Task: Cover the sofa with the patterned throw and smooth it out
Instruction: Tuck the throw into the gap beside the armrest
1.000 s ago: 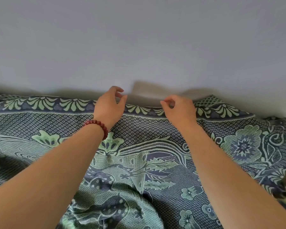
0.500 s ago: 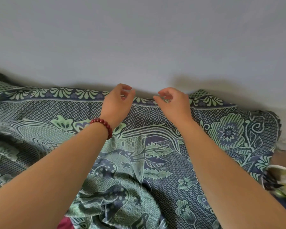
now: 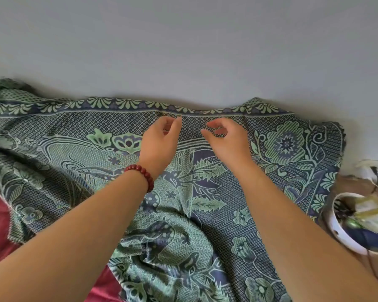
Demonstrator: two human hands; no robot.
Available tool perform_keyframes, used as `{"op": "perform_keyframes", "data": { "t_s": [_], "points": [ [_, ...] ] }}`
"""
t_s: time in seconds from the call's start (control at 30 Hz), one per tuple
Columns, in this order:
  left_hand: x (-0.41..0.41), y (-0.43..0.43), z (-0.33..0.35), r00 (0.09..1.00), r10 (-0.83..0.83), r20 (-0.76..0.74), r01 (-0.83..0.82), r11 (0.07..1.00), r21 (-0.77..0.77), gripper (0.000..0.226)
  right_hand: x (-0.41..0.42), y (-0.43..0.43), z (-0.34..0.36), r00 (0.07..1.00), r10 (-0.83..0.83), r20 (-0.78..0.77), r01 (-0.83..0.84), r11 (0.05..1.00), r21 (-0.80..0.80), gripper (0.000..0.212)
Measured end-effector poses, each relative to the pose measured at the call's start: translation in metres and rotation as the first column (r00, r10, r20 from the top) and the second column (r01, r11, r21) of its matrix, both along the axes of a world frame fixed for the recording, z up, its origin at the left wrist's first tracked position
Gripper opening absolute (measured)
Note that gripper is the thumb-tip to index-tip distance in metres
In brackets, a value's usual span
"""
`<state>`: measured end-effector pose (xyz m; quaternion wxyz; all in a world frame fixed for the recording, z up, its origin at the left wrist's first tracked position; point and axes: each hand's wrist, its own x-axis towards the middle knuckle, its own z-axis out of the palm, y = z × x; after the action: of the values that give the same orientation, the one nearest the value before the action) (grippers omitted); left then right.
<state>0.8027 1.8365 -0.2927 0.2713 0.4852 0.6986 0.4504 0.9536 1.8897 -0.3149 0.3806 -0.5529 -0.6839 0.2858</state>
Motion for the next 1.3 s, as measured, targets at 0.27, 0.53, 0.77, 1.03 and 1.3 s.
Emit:
{"op": "perform_keyframes", "data": {
  "t_s": [0.27, 0.53, 0.77, 1.03, 1.3],
  "points": [
    [0.016, -0.093, -0.010, 0.999, -0.015, 0.042, 0.011, 0.997, 0.077, 0.027, 0.005, -0.107, -0.007, 0.998, -0.062, -0.026, 0.063, 0.997, 0.038, 0.019],
    [0.027, -0.179, -0.001, 0.990, -0.111, 0.091, 0.101, 0.989, 0.105, 0.026, 0.022, -0.208, 0.003, 0.992, -0.113, -0.057, 0.111, 0.993, -0.046, 0.021],
    [0.049, -0.222, -0.013, 0.985, -0.126, 0.115, 0.120, 0.991, 0.064, 0.027, 0.051, -0.261, -0.002, 0.983, -0.167, -0.069, 0.161, 0.984, -0.081, 0.016],
    [0.063, -0.262, -0.040, 0.987, -0.058, 0.149, 0.053, 0.998, 0.040, 0.025, 0.057, -0.289, -0.035, 0.995, -0.085, -0.060, 0.077, 0.990, -0.120, 0.016],
    [0.022, -0.305, -0.038, 0.981, 0.128, 0.146, -0.141, 0.987, 0.082, 0.031, 0.010, -0.309, -0.023, 0.985, 0.086, -0.148, -0.103, 0.988, -0.111, 0.019]
  ]
}}
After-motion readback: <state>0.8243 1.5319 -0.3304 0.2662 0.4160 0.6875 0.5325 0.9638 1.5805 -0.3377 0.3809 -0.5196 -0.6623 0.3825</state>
